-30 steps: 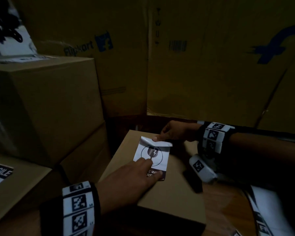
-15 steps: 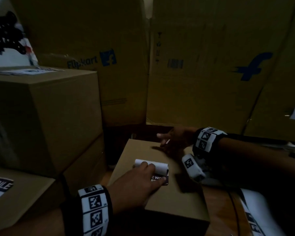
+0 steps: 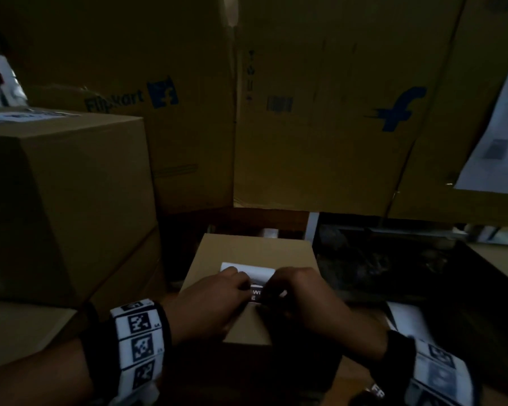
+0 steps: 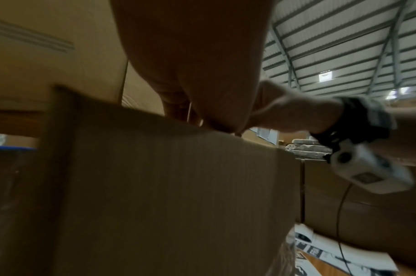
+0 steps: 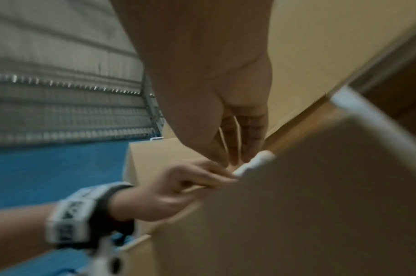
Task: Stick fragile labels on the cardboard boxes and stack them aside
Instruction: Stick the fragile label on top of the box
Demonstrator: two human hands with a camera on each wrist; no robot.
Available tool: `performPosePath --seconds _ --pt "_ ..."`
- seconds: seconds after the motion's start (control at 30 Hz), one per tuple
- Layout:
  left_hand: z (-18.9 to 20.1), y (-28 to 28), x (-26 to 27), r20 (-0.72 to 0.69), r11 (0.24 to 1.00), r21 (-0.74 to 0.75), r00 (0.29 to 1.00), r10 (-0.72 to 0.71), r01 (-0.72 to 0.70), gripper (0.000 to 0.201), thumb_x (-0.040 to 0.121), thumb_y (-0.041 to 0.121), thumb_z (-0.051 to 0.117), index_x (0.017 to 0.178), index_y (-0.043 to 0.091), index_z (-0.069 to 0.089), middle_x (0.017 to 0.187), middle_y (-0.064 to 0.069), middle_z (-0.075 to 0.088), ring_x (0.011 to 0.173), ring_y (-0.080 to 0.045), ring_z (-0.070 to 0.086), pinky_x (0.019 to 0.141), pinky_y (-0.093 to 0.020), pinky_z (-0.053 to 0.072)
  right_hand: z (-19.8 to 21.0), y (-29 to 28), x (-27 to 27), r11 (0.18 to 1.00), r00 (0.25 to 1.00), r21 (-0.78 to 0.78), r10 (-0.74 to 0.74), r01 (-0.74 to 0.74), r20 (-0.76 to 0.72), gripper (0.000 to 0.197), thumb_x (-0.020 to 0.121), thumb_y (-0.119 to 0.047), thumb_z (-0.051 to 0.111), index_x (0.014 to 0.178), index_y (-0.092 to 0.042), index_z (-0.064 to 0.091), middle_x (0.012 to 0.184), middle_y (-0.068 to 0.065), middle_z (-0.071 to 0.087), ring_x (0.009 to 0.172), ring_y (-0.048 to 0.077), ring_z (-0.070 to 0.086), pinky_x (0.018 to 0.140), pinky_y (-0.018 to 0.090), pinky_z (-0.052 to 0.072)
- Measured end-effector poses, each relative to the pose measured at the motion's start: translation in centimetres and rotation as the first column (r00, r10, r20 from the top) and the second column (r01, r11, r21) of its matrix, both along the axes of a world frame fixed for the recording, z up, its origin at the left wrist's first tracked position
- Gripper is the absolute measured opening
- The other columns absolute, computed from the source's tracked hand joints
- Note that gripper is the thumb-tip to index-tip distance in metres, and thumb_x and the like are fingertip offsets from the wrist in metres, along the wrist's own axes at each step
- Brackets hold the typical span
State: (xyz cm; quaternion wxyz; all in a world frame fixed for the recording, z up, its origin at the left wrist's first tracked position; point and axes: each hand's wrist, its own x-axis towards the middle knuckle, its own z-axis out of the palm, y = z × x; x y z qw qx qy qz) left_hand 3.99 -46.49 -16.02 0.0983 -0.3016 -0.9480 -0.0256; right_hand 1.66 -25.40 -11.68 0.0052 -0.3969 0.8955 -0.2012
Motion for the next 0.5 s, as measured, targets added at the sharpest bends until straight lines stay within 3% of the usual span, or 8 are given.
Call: performPosePath --seconds 0.1,0.2,0.3,0.37,0.43,0.5 --pt "-0.5 -0.5 0.2 -0.048 0.999 0.010 0.998 -0.035 0.035 0.020 0.092 0.023 0.047 0.095 0.017 0.065 0.101 -0.001 0.058 0.091 -0.019 0.054 0.068 -0.036 0.051 -1.7 0.8 -0.9 0.999 1.000 -0.037 0.015 -0.015 -0.002 0.022 0.080 -0.017 0.072 0.098 -0.028 0.077 0.110 -0.008 0.070 0.100 0.004 0.062 0.091 0.021 0.047" --pt "-0.8 -0.8 0.5 -0.086 0.999 0.027 0.996 -0.032 0.034 0.020 0.092 0.023 0.049 0.100 0.018 0.067 0.104 0.000 0.058 0.092 -0.017 0.052 0.069 -0.031 0.050 -2.4 0.5 -1.2 0.996 0.996 0.080 0.050 -0.044 -0.080 0.028 0.087 -0.020 0.066 0.113 -0.030 0.071 0.124 -0.008 0.064 0.108 0.013 0.056 0.090 0.018 0.039" --pt "-1.1 -0.8 0.5 -0.089 0.998 0.036 0.995 -0.039 0.042 0.025 0.093 0.027 0.047 0.105 0.018 0.067 0.105 -0.001 0.057 0.094 -0.017 0.051 0.071 -0.035 0.052 -2.4 -0.3 -1.0 0.969 0.987 0.244 0.076 -0.039 -0.145 0.039 0.098 -0.023 0.053 0.136 -0.030 0.054 0.143 -0.009 0.049 0.117 0.018 0.043 0.086 0.022 0.032" --pt "-1.4 -1.2 0.6 -0.080 0.998 0.058 0.997 -0.016 0.021 0.034 0.095 0.033 0.040 0.112 0.020 0.065 0.103 -0.003 0.058 0.093 -0.020 0.053 0.066 -0.037 0.053 -2.6 -0.3 -0.6 0.956 0.981 0.289 0.091 -0.039 -0.169 0.042 0.100 -0.022 0.044 0.141 -0.027 0.050 0.148 -0.009 0.045 0.120 0.021 0.043 0.090 0.027 0.036" --pt "-1.7 -1.6 1.0 -0.043 0.997 0.071 0.999 0.004 -0.001 0.039 0.095 0.036 0.035 0.121 0.022 0.060 0.108 -0.004 0.058 0.098 -0.022 0.055 0.068 -0.037 0.054 -3.1 0.4 0.0 0.951 0.964 0.307 0.100 -0.020 -0.248 0.048 0.095 -0.023 0.036 0.140 -0.026 0.052 0.146 -0.010 0.049 0.116 0.021 0.052 0.087 0.033 0.045" --pt "-1.6 -1.7 1.6 -0.034 0.998 0.049 0.999 0.029 -0.027 0.041 0.093 0.034 0.033 0.120 0.020 0.060 0.112 -0.005 0.059 0.101 -0.022 0.057 0.069 -0.037 0.055 -3.4 1.6 0.7 0.954 0.962 0.299 0.067 0.015 -0.265 0.049 0.096 -0.034 0.034 0.143 -0.030 0.049 0.148 -0.014 0.047 0.121 0.017 0.052 0.086 0.034 0.047"
